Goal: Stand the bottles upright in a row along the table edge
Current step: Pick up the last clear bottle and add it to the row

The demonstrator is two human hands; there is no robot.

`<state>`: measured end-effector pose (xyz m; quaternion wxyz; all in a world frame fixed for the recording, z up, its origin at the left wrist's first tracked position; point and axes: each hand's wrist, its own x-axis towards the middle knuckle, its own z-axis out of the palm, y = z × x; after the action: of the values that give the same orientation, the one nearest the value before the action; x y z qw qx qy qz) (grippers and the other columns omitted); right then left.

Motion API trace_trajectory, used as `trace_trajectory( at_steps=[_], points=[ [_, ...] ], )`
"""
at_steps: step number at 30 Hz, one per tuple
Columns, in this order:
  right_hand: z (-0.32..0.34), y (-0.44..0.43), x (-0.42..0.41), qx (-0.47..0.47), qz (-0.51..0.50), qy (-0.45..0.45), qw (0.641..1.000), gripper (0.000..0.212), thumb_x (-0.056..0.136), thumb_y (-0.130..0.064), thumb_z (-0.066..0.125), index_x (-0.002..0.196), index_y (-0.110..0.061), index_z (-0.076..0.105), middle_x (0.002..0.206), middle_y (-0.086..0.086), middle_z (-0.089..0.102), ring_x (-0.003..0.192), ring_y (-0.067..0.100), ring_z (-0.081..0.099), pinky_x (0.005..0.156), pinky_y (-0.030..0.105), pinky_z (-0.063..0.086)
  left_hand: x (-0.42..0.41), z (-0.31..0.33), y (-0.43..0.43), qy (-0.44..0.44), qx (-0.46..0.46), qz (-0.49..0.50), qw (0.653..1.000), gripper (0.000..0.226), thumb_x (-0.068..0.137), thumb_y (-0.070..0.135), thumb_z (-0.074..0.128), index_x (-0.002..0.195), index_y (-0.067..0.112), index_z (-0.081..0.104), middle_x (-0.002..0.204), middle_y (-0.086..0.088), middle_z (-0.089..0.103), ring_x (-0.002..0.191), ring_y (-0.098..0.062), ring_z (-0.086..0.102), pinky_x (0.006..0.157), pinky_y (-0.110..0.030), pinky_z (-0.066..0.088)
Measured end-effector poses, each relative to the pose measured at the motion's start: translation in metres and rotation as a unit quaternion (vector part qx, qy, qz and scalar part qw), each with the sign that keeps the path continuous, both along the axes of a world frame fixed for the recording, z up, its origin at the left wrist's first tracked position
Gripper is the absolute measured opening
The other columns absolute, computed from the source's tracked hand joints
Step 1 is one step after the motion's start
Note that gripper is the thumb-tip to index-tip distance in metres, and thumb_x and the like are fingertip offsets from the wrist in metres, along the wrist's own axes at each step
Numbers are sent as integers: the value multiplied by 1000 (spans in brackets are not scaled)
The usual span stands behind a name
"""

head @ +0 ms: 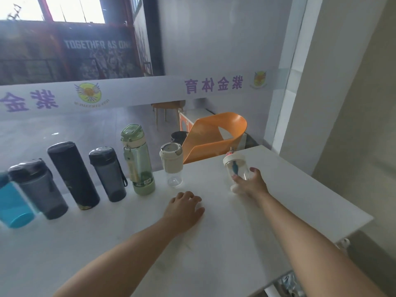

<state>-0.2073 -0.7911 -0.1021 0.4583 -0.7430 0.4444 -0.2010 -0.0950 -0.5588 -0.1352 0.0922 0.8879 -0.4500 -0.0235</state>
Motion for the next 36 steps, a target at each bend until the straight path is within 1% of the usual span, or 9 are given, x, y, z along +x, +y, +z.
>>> trace_trajectory(
  at_steps=[2, 6, 8, 12, 16, 23, 30, 34, 36],
  points=[
    [-4, 11, 13, 1, 22, -15, 1000, 93, 73, -60, 72, 148, -24, 30, 139, 7, 56, 121, 30, 57, 104, 44, 46, 3, 0, 11, -2, 1, 12, 1000, 45, 99, 54, 42, 138, 34, 53, 144, 4, 49, 134, -24, 44, 109, -40, 37],
    [-9, 30, 33, -7, 60, -49, 997, 91, 85, -46, 72, 155, -20, 20, 152, 13, 44, 134, 32, 48, 110, 43, 40, 12, 2, 27, -3, 12, 26, 1000, 42, 101, 49, 40, 135, 29, 54, 143, 0, 50, 133, -27, 43, 109, -42, 37],
    [-12, 33, 36, -24, 70, -43, 996, 93, 85, -46, 72, 156, -19, 18, 154, 13, 41, 137, 32, 46, 109, 42, 38, 16, 3, 31, 1, 9, 34, 999, 41, 101, 46, 41, 134, 27, 55, 142, -1, 51, 133, -27, 43, 109, -42, 37],
    [-19, 33, 26, -66, 77, -11, 995, 90, 82, -48, 75, 151, -15, 28, 152, 9, 45, 137, 28, 47, 106, 37, 39, 17, 1, 33, 9, -7, 37, 999, 40, 101, 46, 41, 133, 27, 56, 141, -1, 51, 133, -27, 43, 110, -42, 36],
    [-24, 32, 14, -93, 75, 24, 993, 84, 76, -51, 80, 139, -12, 41, 144, 8, 52, 130, 28, 52, 98, 33, 41, 16, -3, 31, 9, -12, 32, 999, 42, 100, 49, 42, 134, 28, 55, 141, 0, 51, 133, -27, 42, 110, -42, 36],
    [-25, 33, 29, -111, 73, 40, 990, 84, 75, -49, 81, 139, -12, 41, 143, 7, 54, 128, 29, 54, 99, 34, 43, 18, -3, 31, 9, -13, 26, 1000, 39, 100, 46, 40, 131, 27, 54, 142, -1, 49, 133, -26, 41, 110, -41, 34],
    [-25, 37, 80, -110, 97, 32, 989, 80, 75, -49, 81, 136, -15, 41, 139, 6, 56, 125, 28, 57, 97, 36, 46, 33, -7, 33, 7, -34, 25, 999, 37, 100, 45, 43, 130, 25, 55, 141, -2, 50, 134, -27, 43, 110, -39, 35],
    [-24, 40, 105, -113, 114, 19, 987, 77, 77, -47, 80, 136, -14, 42, 138, 5, 56, 125, 28, 57, 99, 36, 45, 42, -7, 32, 26, -51, 42, 997, 43, 100, 47, 45, 135, 24, 54, 143, -3, 50, 136, -28, 43, 111, -37, 34],
    [-26, 40, 114, -114, 114, 16, 987, 78, 76, -48, 80, 136, -16, 42, 140, 5, 56, 126, 28, 56, 100, 38, 45, 45, -7, 30, 32, -50, 45, 997, 41, 100, 46, 46, 131, 21, 57, 141, -4, 52, 133, -28, 46, 110, -37, 37]
  ],
)
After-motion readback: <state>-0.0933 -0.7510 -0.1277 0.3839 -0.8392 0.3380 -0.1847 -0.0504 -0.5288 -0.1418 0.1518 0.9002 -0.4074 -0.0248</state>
